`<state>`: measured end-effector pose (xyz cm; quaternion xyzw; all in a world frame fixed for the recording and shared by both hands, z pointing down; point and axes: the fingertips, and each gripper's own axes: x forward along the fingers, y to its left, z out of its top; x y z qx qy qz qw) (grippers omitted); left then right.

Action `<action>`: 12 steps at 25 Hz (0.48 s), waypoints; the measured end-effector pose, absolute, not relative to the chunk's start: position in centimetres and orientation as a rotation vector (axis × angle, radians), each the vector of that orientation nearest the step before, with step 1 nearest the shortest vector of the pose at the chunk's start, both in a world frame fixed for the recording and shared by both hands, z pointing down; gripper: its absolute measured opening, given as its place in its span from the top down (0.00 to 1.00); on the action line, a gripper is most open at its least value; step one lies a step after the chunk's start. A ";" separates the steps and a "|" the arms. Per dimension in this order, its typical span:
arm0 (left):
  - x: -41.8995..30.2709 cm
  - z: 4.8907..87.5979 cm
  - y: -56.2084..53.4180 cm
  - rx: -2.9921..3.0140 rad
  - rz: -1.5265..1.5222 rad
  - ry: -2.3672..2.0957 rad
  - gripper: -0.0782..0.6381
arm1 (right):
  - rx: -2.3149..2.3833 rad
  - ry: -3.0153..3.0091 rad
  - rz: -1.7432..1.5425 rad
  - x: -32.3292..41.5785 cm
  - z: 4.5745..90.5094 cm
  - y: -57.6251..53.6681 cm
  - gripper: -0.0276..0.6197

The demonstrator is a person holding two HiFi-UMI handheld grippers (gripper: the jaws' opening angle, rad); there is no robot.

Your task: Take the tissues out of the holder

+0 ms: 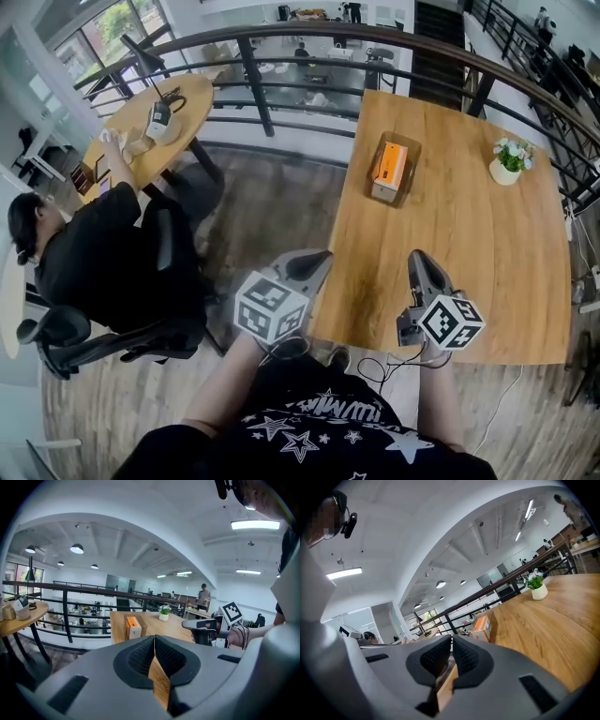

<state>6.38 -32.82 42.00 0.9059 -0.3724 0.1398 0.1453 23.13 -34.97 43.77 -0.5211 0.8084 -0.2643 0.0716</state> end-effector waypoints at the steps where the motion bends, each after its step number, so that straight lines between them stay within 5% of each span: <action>1: 6.4 42.1 -33.7 2.609 0.405 -1.065 0.87 | -1.561 2.431 -0.799 23.1 43.7 -35.5 0.93; 12: 6.4 41.9 -47.1 2.686 0.427 -0.934 0.87 | -1.758 2.286 -0.818 23.7 43.3 -44.5 0.93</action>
